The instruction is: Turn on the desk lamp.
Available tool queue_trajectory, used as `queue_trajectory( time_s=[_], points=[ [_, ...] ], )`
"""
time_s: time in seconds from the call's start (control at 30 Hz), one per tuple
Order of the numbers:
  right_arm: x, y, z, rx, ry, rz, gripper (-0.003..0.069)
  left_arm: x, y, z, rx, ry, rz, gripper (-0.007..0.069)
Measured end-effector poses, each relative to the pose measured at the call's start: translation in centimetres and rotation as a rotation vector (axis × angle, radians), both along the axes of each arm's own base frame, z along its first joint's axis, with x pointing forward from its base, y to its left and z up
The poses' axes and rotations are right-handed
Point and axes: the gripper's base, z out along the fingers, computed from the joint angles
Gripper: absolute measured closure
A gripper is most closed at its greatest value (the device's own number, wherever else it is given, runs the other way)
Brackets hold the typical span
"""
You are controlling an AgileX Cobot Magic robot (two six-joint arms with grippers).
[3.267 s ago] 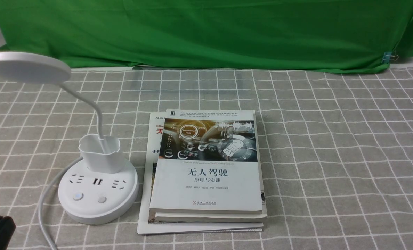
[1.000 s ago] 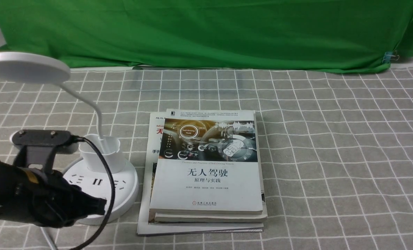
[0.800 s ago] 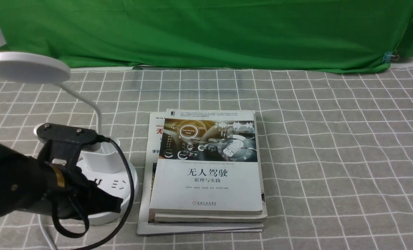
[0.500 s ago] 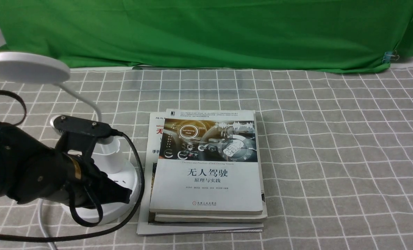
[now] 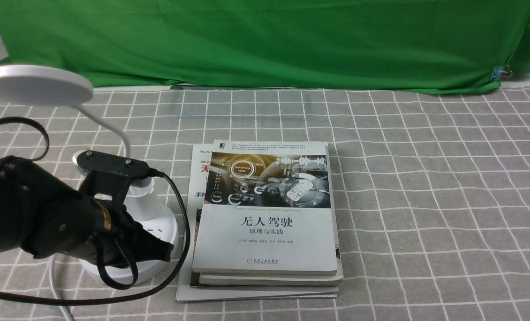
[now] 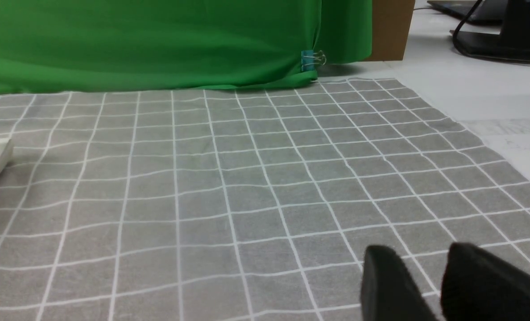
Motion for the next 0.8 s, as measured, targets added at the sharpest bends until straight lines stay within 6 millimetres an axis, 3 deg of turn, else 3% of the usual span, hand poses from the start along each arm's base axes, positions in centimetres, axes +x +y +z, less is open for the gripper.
queue_trajectory(
  time_s=[0.3, 0.47, 0.63, 0.8],
  points=[
    [0.0, 0.0, 0.0, 0.000, 0.000, 0.000, 0.0414, 0.2, -0.2, 0.0, 0.003, 0.012, -0.020, 0.0606],
    [0.0, 0.0, 0.0, 0.000, 0.000, 0.000, 0.0414, -1.2, 0.4, 1.2, 0.014, 0.040, -0.004, 0.0606],
    [0.0, 0.0, 0.0, 0.000, 0.000, 0.000, 0.0414, -4.1, 1.5, 4.7, -0.035, -0.063, 0.023, 0.0606],
    [0.0, 0.0, 0.0, 0.000, 0.000, 0.000, 0.0414, -8.9, 3.1, 5.5, -0.092, -0.166, 0.049, 0.0606]
  ],
)
